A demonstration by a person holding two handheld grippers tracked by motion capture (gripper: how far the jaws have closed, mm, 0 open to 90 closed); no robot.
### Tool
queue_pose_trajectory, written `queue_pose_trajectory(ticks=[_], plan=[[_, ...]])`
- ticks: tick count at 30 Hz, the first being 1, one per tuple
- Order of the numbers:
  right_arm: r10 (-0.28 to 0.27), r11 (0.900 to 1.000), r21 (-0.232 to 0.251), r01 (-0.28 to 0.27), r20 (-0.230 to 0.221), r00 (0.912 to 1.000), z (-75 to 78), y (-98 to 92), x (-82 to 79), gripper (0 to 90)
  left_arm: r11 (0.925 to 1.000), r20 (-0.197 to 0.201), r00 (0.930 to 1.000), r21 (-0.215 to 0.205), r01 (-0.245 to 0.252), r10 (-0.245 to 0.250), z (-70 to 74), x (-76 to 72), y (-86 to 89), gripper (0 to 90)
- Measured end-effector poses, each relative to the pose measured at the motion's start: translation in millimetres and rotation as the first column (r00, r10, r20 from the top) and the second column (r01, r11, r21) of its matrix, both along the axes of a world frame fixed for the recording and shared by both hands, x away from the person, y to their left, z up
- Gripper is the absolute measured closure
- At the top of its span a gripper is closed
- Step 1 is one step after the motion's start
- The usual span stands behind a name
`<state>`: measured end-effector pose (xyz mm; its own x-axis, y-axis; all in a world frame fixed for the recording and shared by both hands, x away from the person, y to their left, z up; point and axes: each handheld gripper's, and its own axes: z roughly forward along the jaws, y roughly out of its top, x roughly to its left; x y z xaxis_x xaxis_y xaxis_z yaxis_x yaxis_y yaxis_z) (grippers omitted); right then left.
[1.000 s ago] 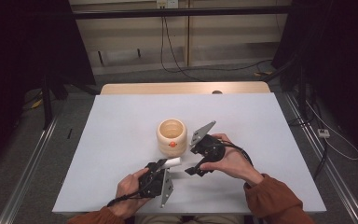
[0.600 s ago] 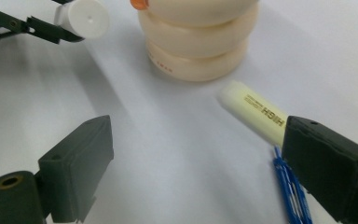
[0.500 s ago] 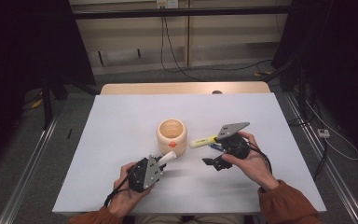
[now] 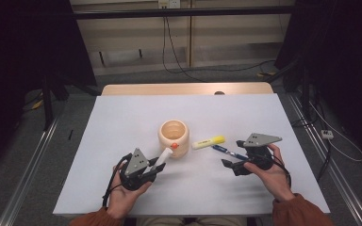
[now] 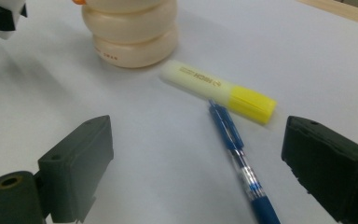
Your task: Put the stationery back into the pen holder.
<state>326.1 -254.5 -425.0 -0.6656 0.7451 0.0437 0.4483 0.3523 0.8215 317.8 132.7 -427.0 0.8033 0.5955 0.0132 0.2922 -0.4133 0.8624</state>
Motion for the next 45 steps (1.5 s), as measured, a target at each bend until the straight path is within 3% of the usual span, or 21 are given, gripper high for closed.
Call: queue_pose_trajectory(ticks=[4,13,18,21,24,30,35,37,45], plan=[[-0.060,0.998,0.023,0.059,0.035,0.9976,-4.7,-7.9,-7.7,8.3,0.9994,-0.003,1.0000,-0.033,-0.009,0.009,4.3,1.6,4.1,71.0],[-0.103,0.994,0.036,0.101,0.068,0.9924,-11.8,-15.3,-23.0,6.9,0.9925,0.003,0.9997,-0.119,-0.026,0.026,20.8,5.1,9.6,71.0],[-0.146,0.988,0.070,0.140,0.086,0.9856,-12.9,-23.2,-28.8,5.7,0.9891,0.022,0.9987,-0.141,-0.043,0.047,32.5,8.7,14.6,71.0],[-0.154,0.986,0.081,0.148,0.084,0.9844,-16.0,-25.4,-29.9,5.7,0.9840,0.007,0.9981,-0.168,-0.059,0.061,37.3,12.2,18.0,71.0],[-0.162,0.984,0.090,0.154,0.083,0.9833,-15.8,-26.8,-30.7,5.7,0.9818,0.015,0.9970,-0.176,-0.072,0.076,42.3,14.7,20.9,71.0],[-0.209,0.976,0.086,0.200,0.112,0.9714,-16.7,-28.6,-34.8,6.1,0.9800,0.044,0.9951,-0.182,-0.080,0.089,51.1,19.9,18.9,71.0],[-0.228,0.971,0.095,0.218,0.111,0.9673,-19.3,-31.4,-40.2,5.6,0.9880,0.077,0.9936,-0.137,-0.071,0.082,57.6,28.5,13.4,71.0],[-0.245,0.967,0.105,0.234,0.116,0.9625,-19.3,-31.8,-41.7,5.5,0.9866,0.072,0.9938,-0.146,-0.074,0.085,60.1,32.5,12.5,71.0],[-0.236,0.969,0.099,0.225,0.107,0.9659,-21.0,-30.6,-46.3,5.8,0.9849,0.070,0.9942,-0.159,-0.069,0.081,67.9,44.7,1.5,71.0]])
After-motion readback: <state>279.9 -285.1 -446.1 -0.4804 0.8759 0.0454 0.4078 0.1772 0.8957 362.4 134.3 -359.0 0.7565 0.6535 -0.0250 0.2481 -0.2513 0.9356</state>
